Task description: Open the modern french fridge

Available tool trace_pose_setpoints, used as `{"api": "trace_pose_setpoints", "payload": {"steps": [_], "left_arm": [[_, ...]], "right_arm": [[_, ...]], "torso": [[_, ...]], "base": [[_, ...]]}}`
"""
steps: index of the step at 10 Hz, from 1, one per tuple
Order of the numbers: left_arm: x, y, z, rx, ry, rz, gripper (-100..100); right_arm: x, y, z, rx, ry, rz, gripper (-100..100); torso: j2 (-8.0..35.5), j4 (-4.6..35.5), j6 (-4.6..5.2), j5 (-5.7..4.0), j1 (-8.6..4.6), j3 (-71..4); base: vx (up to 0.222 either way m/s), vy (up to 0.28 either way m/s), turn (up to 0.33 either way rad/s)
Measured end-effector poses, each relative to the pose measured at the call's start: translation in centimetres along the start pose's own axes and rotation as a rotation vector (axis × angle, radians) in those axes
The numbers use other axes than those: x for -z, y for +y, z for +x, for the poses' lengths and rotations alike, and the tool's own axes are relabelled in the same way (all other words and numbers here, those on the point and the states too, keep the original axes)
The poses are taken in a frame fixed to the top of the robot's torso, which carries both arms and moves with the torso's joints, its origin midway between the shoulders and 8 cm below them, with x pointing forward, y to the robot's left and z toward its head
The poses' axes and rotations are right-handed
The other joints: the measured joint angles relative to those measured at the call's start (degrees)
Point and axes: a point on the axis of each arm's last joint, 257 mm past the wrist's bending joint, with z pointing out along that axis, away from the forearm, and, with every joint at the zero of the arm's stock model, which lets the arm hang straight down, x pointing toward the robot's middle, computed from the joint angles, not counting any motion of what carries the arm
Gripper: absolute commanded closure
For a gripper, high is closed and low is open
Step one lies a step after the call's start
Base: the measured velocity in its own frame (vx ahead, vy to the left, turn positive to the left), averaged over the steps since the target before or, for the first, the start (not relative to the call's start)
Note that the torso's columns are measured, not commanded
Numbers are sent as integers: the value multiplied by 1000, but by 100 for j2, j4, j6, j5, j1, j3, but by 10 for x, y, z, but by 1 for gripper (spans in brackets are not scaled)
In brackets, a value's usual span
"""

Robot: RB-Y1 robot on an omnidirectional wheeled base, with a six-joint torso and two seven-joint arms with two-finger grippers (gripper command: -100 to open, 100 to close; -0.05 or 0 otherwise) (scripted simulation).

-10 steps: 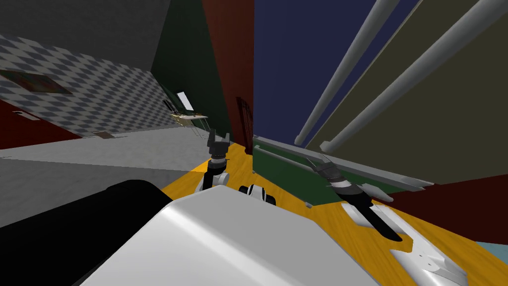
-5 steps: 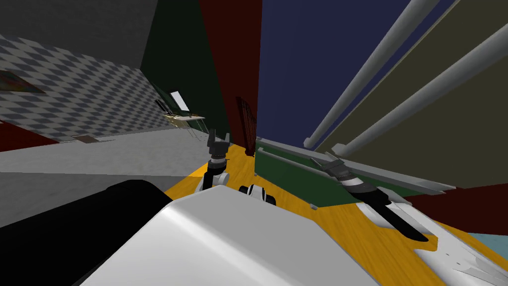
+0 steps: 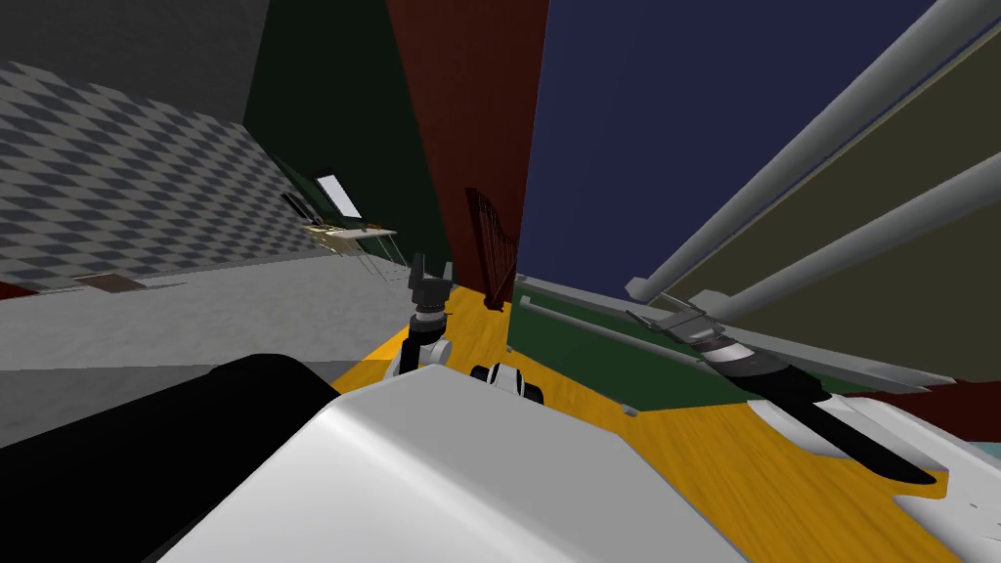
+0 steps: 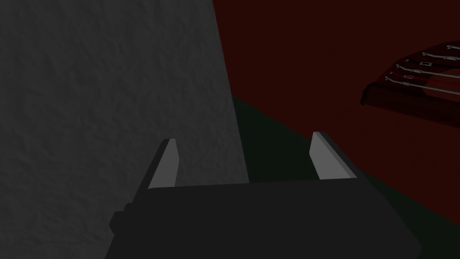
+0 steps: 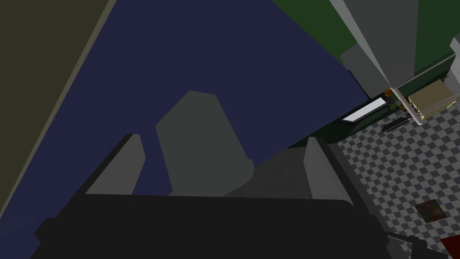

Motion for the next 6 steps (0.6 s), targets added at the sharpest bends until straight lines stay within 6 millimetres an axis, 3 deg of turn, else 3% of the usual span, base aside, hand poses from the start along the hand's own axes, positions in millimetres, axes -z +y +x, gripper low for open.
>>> {"api": "trace_pose_setpoints", "payload": {"steps": [5, 6], "left_arm": [[0, 0, 0, 0, 0, 0, 0], [0, 0, 0, 0, 0, 0, 0]], "right_arm": [[6, -32, -2, 162, 36, -26, -100], [6, -32, -2, 161, 35, -26, 100]], "torso": [[-4, -2, -1, -2, -10, -3], [-3, -1, 0, -5, -15, -2]], "base": [[30, 82, -39], [8, -2, -8]]}}
